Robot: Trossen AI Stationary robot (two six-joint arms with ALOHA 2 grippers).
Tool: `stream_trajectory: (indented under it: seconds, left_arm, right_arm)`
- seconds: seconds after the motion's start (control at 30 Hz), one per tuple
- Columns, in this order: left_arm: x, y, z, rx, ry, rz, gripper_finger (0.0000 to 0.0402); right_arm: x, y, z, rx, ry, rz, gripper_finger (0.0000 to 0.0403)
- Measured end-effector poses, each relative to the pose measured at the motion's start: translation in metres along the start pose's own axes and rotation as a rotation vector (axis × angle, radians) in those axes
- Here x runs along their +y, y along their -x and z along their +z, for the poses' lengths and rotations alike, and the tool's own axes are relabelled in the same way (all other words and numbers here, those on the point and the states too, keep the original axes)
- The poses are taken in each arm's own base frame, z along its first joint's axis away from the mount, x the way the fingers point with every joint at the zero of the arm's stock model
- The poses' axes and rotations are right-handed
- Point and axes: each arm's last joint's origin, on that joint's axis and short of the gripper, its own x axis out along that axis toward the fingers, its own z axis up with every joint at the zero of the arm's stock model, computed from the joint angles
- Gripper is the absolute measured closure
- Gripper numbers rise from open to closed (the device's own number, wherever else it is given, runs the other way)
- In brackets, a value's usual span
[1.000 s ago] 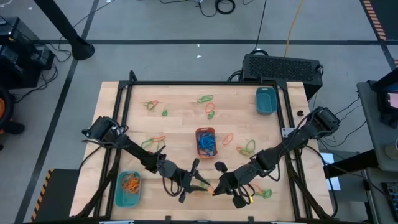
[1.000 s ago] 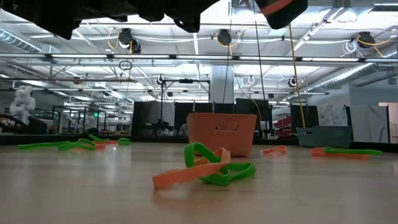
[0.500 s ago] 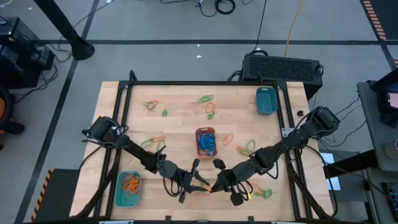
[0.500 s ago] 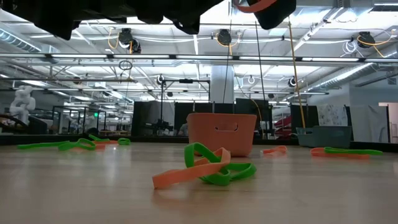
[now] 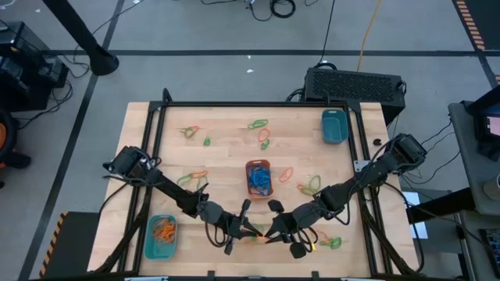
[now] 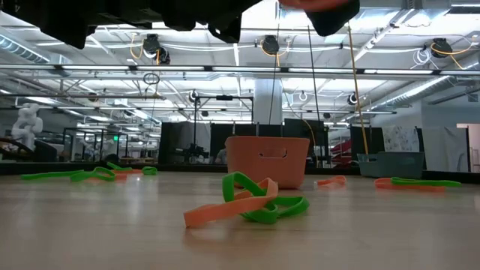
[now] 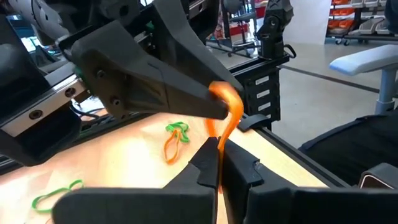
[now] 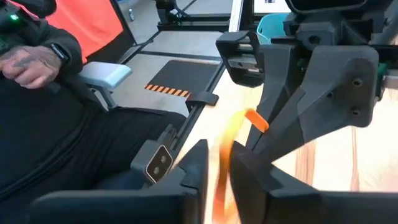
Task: Sort rubber bands into baskets
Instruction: Put the orange rubber band into the green bin
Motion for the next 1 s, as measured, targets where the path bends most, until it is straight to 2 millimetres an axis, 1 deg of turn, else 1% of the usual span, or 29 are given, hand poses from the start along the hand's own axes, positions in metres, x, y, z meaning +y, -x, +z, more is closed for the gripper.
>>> stream_trajectory:
  seconds: [0.17,0.27,0.37,0.43,0.53,0.67,0.73,0.83,0.9,1.0]
  left_arm:
    - [-0.003,0.001,-0.001,0.026,-0.003,-0.013,0.0397]
    - [-0.012,0.005,-0.002,0.120,0.032,-0.056,0.0397]
    - [-0.022,0.019,0.007,0.265,0.119,-0.110,0.0398]
    - [-0.029,0.033,0.023,0.321,0.186,-0.138,0.0398]
    - [-0.039,0.062,0.050,0.396,0.300,-0.176,0.0399]
    - [-0.046,0.104,0.070,0.574,0.463,-0.169,0.0399]
    - [-0.049,0.123,0.075,0.667,0.569,-0.137,0.0399]
    - [-0.055,0.149,0.075,0.842,0.737,-0.085,0.0399]
    - [-0.059,0.164,0.074,0.953,0.827,-0.044,0.0399]
    - [-0.067,0.182,0.070,1.112,0.915,0.035,0.0400]
  right_arm:
    - [-0.002,0.000,-0.007,0.073,0.000,-0.022,0.0291]
    - [-0.004,0.002,-0.016,0.167,0.000,-0.045,0.0264]
    - [-0.005,0.003,-0.024,0.249,-0.022,-0.066,0.0248]
    - [-0.005,0.004,-0.027,0.277,-0.058,-0.076,0.0242]
    - [-0.004,0.004,-0.027,0.277,-0.097,-0.080,0.0238]
    - [-0.004,0.004,-0.027,0.274,-0.122,-0.080,0.0240]
    - [-0.004,0.004,-0.027,0.274,-0.123,-0.081,0.0240]
    - [-0.004,0.004,-0.027,0.273,-0.132,-0.082,0.0240]
    - [-0.003,0.004,-0.027,0.274,-0.139,-0.080,0.0240]
    - [-0.001,0.004,-0.028,0.276,-0.141,-0.077,0.0240]
